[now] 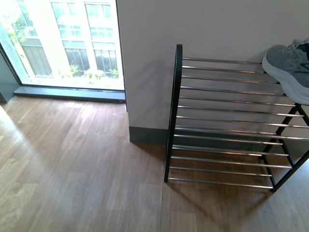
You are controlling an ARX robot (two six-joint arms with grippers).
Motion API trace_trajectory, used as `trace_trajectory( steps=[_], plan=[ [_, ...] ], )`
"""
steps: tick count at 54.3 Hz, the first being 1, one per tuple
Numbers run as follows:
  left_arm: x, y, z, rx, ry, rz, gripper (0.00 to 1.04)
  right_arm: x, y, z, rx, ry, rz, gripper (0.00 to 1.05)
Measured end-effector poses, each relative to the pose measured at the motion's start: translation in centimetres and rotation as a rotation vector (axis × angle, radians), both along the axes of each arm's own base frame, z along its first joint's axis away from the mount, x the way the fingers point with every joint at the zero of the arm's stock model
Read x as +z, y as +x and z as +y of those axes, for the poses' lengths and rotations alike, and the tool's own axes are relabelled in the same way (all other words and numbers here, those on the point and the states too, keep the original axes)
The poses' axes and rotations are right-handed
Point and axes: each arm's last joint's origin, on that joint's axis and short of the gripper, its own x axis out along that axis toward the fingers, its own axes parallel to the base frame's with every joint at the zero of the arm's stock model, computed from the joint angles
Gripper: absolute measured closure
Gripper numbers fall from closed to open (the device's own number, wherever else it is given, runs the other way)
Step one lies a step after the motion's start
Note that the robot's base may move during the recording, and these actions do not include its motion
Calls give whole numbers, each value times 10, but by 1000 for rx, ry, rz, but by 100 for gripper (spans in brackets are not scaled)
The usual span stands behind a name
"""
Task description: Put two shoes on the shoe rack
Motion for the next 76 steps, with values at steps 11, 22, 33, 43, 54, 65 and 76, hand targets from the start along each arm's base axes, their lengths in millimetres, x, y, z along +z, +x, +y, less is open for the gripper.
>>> trace_trajectory(
  steps=[11,22,33,43,54,65,76],
  plan=[
    [0,0,0,-2,0,0,103,0,0,0,-1,0,-1,103],
    [0,0,0,4,1,0,103,0,0,0,6,0,-1,103],
    [0,0,0,-6,-1,0,103,0,0,0,-6,-1,0,103],
    [0,0,0,-3,0,1,103,0,0,0,-2,0,-2,103],
    [0,0,0,-3,0,-1,103,0,0,0,-2,0,-2,103],
    [0,0,0,-2,0,-3,103,0,0,0,-2,0,-2,103],
    [0,0,0,-2,0,-3,103,0,0,0,-2,0,-2,103]
  ],
)
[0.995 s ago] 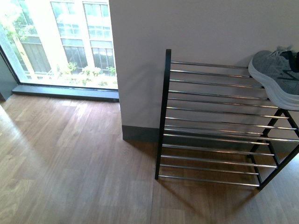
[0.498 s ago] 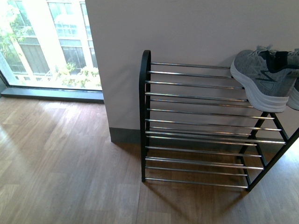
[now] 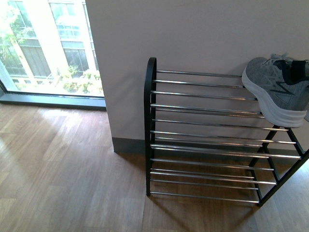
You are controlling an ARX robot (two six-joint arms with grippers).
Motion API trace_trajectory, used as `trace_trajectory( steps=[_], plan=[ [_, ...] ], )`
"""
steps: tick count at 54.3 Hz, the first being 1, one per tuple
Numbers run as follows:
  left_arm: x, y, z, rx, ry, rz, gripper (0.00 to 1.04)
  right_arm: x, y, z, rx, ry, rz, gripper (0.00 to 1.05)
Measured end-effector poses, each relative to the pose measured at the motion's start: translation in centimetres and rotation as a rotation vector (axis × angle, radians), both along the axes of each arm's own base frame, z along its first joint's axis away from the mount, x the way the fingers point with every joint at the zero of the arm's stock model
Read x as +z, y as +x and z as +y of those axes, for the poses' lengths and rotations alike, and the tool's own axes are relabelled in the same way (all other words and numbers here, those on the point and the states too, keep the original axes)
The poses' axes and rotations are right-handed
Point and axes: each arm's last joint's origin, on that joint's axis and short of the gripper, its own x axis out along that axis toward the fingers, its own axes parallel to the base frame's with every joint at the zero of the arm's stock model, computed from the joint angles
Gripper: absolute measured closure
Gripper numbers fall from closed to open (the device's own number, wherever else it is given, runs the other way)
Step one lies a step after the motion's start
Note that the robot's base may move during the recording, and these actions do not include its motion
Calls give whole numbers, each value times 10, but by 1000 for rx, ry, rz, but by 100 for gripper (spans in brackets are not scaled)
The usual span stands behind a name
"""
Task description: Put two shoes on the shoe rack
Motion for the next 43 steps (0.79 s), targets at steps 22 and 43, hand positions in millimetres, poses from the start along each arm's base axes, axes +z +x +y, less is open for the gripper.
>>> trace_trajectory(
  steps=[22,43],
  plan=[
    [0,0,0,0,0,2,103,0,0,0,0,0,2,103],
    [0,0,0,0,0,2,103,9,15,0,132,100,54,103]
  ],
)
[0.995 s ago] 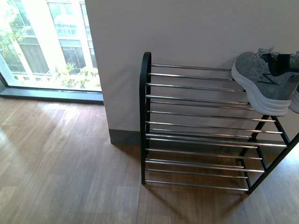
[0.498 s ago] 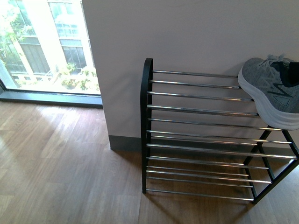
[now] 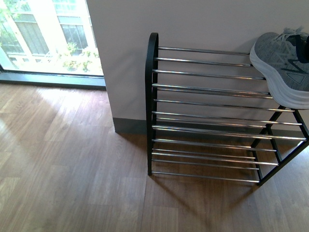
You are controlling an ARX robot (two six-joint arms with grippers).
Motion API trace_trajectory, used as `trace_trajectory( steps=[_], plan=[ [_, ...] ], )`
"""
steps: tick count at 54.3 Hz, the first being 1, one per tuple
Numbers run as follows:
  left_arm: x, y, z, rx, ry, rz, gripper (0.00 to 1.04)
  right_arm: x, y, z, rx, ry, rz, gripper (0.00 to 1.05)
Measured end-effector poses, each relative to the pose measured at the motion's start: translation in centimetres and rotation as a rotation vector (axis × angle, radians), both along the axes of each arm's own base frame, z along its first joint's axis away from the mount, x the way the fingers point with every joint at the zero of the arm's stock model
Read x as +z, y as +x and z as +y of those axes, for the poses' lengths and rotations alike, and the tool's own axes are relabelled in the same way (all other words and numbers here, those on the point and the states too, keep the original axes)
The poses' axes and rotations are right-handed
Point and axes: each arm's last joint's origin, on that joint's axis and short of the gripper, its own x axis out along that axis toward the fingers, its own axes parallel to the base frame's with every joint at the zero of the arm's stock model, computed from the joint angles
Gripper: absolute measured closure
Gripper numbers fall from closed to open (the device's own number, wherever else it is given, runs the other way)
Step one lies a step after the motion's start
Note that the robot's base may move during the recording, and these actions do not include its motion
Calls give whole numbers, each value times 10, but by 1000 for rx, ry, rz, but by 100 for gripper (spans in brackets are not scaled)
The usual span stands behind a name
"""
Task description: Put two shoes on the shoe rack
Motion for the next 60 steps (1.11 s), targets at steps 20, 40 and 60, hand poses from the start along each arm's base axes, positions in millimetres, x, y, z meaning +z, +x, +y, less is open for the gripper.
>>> trace_trajectory(
  steps=[20,40,60],
  plan=[
    [0,0,0,0,0,0,103,14,87,-4,-5,-54,43,103],
    [0,0,0,0,0,0,103,1,179,-4,-18,-98,125,103],
    [0,0,0,0,0,0,103,-9,242,9,-19,-146,157,103]
  ],
)
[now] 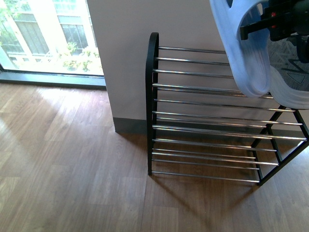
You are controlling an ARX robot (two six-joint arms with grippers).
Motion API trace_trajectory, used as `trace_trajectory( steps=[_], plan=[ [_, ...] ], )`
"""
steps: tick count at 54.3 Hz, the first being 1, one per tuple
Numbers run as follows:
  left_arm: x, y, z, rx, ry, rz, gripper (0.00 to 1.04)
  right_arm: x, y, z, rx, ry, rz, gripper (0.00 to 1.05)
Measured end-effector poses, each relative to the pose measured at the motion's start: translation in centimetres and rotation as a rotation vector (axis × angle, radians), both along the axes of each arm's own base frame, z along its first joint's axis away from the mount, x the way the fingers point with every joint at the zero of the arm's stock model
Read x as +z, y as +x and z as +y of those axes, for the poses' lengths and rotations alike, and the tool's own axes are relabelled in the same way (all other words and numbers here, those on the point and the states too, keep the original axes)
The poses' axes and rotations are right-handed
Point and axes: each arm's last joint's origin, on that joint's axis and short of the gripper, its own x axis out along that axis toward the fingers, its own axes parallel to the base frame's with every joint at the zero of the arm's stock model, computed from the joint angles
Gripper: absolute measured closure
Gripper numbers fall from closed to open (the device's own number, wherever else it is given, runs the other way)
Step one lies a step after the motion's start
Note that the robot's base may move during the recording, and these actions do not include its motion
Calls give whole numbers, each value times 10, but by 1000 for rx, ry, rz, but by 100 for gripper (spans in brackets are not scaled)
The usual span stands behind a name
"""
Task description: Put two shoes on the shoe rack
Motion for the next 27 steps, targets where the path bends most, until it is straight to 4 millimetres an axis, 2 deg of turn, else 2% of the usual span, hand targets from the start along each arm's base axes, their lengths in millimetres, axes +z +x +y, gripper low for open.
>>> trace_trajectory(
  steps=[4,13,27],
  plan=[
    [0,0,0,0,0,0,103,-10,18,-1,-24,-18,32,103],
    [0,0,0,0,0,0,103,-32,42,-11,-81,-63,81,103],
    [0,0,0,0,0,0,103,-59,66,-28,-143,-132,164,103]
  ],
)
